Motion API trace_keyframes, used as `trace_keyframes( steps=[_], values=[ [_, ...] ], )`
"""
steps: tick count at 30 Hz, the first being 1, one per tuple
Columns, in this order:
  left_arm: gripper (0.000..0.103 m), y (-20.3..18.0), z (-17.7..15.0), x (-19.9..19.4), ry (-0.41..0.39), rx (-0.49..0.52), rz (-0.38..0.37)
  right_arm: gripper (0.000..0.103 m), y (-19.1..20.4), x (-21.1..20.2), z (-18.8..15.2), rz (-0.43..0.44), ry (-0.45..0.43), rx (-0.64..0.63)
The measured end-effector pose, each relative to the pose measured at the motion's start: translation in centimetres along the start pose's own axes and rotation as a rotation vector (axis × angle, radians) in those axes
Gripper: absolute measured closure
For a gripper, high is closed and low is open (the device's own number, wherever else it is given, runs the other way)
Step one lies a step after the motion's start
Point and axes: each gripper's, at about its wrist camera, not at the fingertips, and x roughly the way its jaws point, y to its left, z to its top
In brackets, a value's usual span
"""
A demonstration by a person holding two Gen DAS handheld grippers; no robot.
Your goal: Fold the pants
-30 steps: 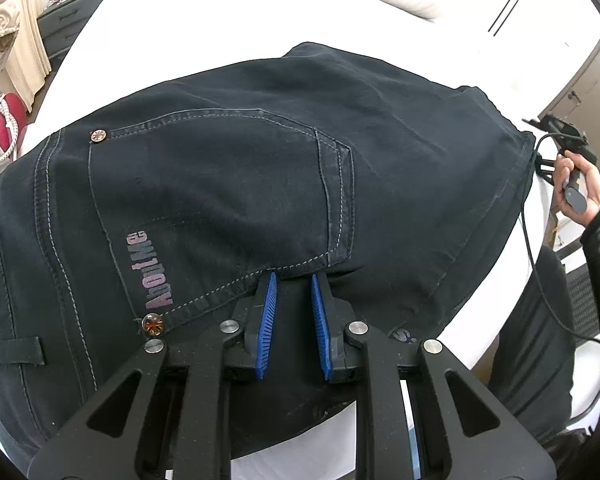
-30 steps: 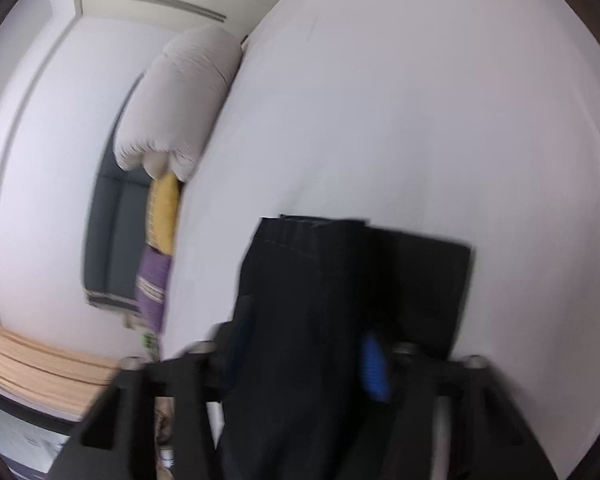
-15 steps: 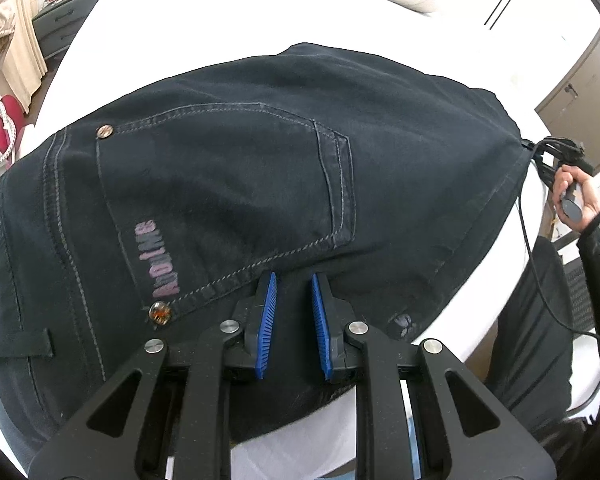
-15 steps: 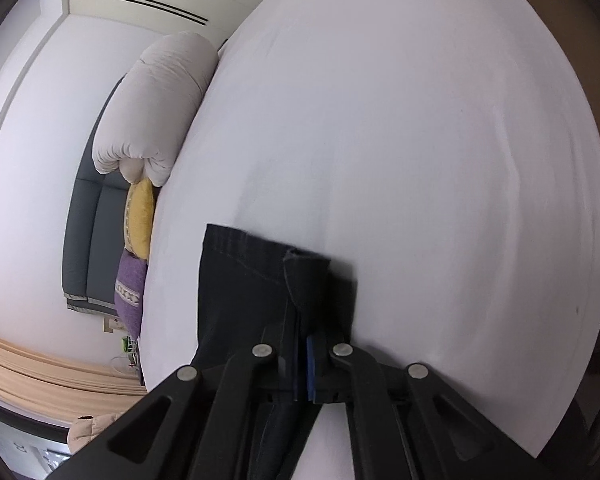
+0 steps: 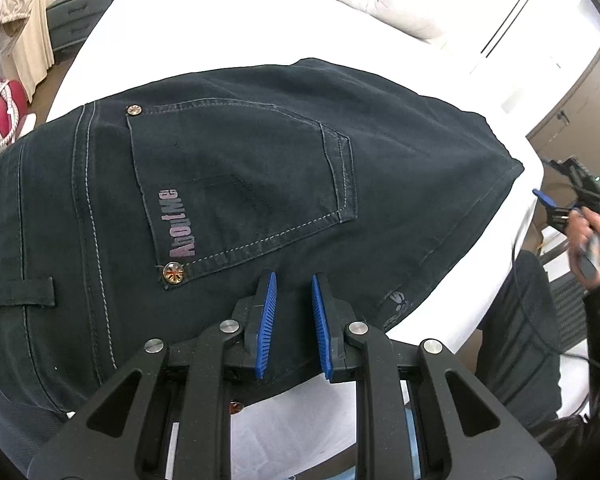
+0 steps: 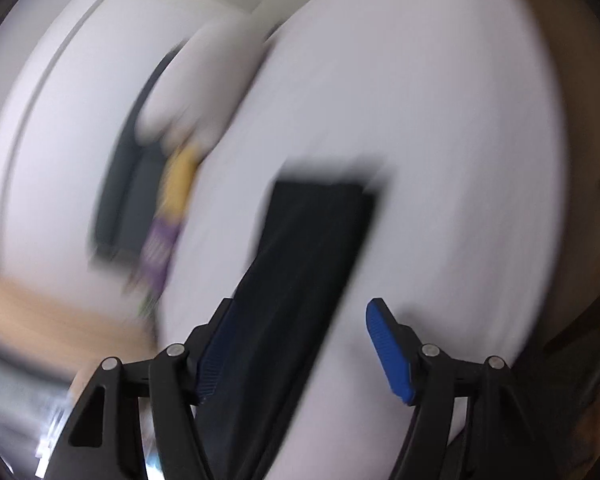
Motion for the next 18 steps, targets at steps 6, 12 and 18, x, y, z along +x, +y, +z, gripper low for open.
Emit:
trace_keyframes(
  steps=[6,12,18],
  values=[
    [0.085,0.3,-0.6,-0.3,-0.014,-0.004,-0.007,0.047,4.9,5.6,-10.6,0.162,0.393,-0.046],
    [0.085,0.7,-1.3,-1.0,-0.025,-0.012,-0.016,0.047,6.2,8.5,-15.1,0.153,0.509,-0.052],
    [0.085,0.8,-1.4,-1.0,-0.029,-0.018,-0.021,0.047,5.8,9.7,-15.5,0.149,0.528,-0.005]
  ],
)
